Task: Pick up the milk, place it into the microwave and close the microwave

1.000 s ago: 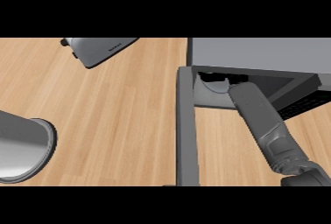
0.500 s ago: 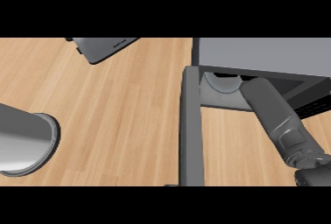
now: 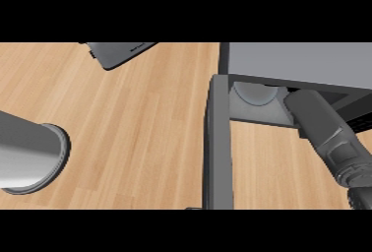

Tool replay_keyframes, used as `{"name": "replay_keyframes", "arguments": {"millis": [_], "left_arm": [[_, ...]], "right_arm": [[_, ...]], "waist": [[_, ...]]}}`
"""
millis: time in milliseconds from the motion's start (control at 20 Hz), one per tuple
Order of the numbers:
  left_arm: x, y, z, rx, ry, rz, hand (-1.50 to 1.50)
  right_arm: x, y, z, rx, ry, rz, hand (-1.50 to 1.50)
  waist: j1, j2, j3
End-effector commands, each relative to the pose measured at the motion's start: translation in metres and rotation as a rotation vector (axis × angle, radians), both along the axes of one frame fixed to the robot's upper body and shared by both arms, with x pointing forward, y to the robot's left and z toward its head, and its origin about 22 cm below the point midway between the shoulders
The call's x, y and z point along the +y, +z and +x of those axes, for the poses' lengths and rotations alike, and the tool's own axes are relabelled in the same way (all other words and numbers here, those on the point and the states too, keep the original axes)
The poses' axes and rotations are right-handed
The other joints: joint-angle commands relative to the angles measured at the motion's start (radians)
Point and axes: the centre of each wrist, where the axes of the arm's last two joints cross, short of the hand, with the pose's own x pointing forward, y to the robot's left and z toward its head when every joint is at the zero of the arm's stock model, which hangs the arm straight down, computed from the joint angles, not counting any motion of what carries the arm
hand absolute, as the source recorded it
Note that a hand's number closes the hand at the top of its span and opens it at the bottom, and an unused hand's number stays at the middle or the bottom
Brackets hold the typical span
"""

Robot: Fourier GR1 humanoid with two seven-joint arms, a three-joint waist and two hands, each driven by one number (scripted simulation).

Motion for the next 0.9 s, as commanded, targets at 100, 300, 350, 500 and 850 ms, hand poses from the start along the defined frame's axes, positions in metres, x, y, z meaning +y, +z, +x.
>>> {"name": "replay_keyframes", "arguments": {"millis": [100, 300, 350, 500, 850], "left_arm": [[0.003, -0.006, 0.010, 0.010, -0.009, 0.009, -1.50], [-0.002, -0.006, 0.016, 0.020, -0.076, 0.036, -1.50], [-0.003, -0.008, 0.018, 0.029, -0.079, 0.038, -1.50], [-0.010, -0.008, 0.016, 0.031, -0.116, 0.036, -1.50], [-0.023, -0.018, 0.030, 0.024, -0.237, 0.026, -1.50]], "right_arm": [[0.011, 0.009, 0.005, -0.021, 0.111, -0.012, -1.50], [0.028, 0.010, 0.007, -0.027, 0.194, 0.029, -1.50], [0.018, 0.017, 0.010, -0.020, 0.224, 0.033, -1.50], [0.029, 0.012, 0.009, 0.010, 0.265, 0.092, -1.50], [0.030, 0.017, 0.011, 0.007, 0.365, 0.295, -1.50]], "waist": [[0.006, 0.007, 0.000], [-0.004, 0.002, 0.001], [-0.009, 0.003, 0.001], [-0.001, -0.007, 0.001], [-0.027, -0.017, 0.000]]}}
